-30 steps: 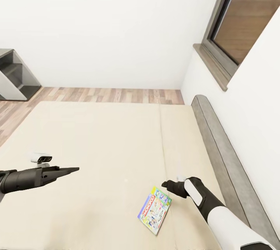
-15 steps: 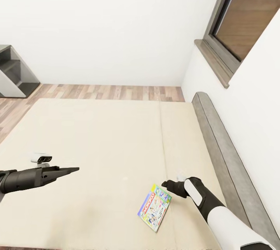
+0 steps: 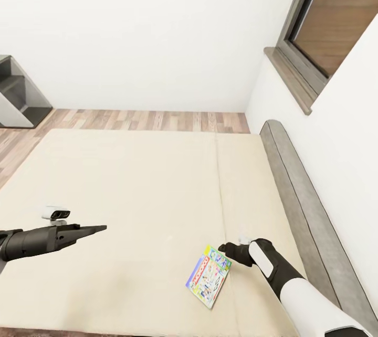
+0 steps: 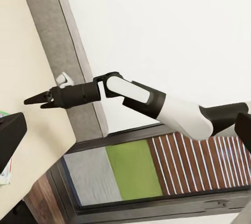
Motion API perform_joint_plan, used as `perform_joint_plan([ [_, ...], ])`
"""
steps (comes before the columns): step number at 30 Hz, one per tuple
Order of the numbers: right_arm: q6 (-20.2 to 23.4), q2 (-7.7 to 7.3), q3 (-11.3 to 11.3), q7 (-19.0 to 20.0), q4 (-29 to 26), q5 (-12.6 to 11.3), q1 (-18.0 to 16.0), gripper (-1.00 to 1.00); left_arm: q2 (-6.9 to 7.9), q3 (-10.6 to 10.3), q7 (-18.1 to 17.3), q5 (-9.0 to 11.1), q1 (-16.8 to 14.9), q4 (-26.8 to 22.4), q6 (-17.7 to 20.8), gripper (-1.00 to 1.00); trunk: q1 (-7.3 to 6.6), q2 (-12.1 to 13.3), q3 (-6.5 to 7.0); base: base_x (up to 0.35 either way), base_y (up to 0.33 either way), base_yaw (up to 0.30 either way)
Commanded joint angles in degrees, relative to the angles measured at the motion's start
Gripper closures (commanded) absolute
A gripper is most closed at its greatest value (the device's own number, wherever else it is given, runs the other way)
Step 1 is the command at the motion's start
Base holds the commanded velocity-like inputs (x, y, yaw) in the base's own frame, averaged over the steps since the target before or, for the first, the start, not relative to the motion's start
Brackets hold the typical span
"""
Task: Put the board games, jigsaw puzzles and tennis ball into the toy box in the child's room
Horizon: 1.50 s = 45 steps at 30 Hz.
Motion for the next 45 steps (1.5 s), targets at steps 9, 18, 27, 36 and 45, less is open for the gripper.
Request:
perform_joint_plan([
  [9,-2.07,-0.3,0.11,0.03,-0.1,-0.76,-0.03,-1.0,-0.27,-0.08,-0.21,-0.08,-0.03,-0.01,0.57,-1.0,0.03,-0.1,-0.94,0.0,0.0,0.0],
  [18,-2.46,-0.29,-0.06,0.07,-0.14,-1.32,-0.03,-1.0,-0.41,0.03,-0.21,-0.08,-0.03,0.0,0.56,-1.0,0.03,-0.1,-1.79,0.0,0.0,0.0],
  [27,-2.41,-0.23,-0.66,2.06,-0.2,-1.51,-0.03,-1.0,-0.41,0.04,-0.21,-0.09,-0.03,0.0,0.56,-1.0,0.03,-0.1,-2.64,0.0,0.0,0.0],
  [36,-2.36,-0.2,-1.38,3.04,-0.69,-1.48,-0.18,-1.0,-0.49,-0.03,-0.21,-0.07,-0.03,0.08,0.56,-1.0,0.03,-0.1,-3.5,0.0,0.0,0.0],
  [45,-2.58,-0.29,-1.51,3.14,-1.2,-1.45,-0.2,-1.0,-0.75,0.08,-0.21,-0.08,-0.03,0.08,0.56,-1.0,0.03,-0.1,-4.35,0.0,0.0,0.0],
])
